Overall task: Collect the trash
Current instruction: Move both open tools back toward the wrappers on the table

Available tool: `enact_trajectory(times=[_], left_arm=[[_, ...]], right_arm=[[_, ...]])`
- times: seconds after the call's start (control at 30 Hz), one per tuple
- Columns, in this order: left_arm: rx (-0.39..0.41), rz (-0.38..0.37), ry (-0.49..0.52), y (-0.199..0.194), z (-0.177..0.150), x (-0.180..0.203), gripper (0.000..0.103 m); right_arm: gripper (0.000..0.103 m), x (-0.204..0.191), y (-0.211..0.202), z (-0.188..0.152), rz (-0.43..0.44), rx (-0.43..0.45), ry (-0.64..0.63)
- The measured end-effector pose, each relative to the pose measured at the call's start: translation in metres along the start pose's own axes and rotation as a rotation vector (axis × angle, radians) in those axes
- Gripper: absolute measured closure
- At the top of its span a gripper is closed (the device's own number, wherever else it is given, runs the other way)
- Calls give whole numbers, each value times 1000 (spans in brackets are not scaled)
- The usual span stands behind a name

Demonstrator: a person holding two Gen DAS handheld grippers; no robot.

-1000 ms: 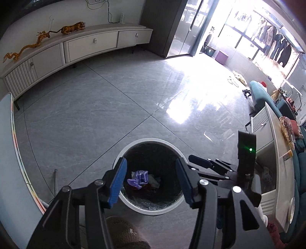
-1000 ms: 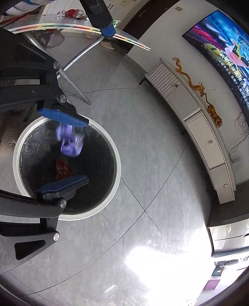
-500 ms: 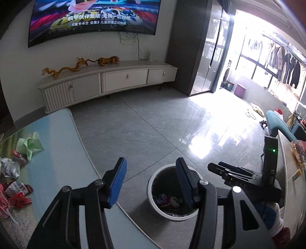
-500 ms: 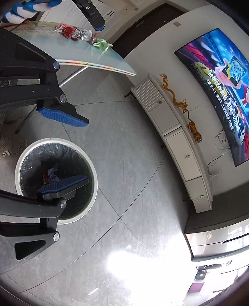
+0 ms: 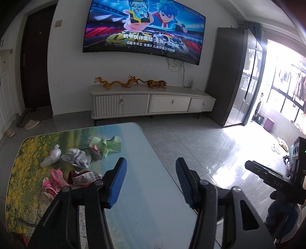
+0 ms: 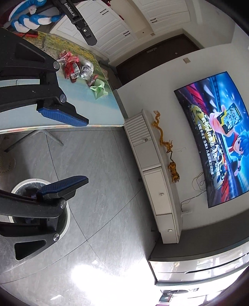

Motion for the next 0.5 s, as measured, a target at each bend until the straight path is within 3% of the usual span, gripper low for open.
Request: enact_trajectory(times=[0.2, 0.33, 0.5], left_arm=[[81, 87, -31, -48, 26, -44, 52], [167, 160, -17, -91, 62, -60, 52], [234, 181, -52, -129, 102, -72, 52]], right_arm=[[52, -55, -5, 16, 57, 28, -73], [52, -94, -17, 34, 108, 67, -122], [52, -140, -33, 63, 165, 123, -186]])
Point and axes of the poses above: each gripper's, at about its wrist camera, not at the fingertips, and y roughly the way its jaws point, x to its right, z to its top, the point moved 10 cm from there along y, roughly the way its jaws point, and after that the axes turned 6 degrees about x, right-handed, at the moved point
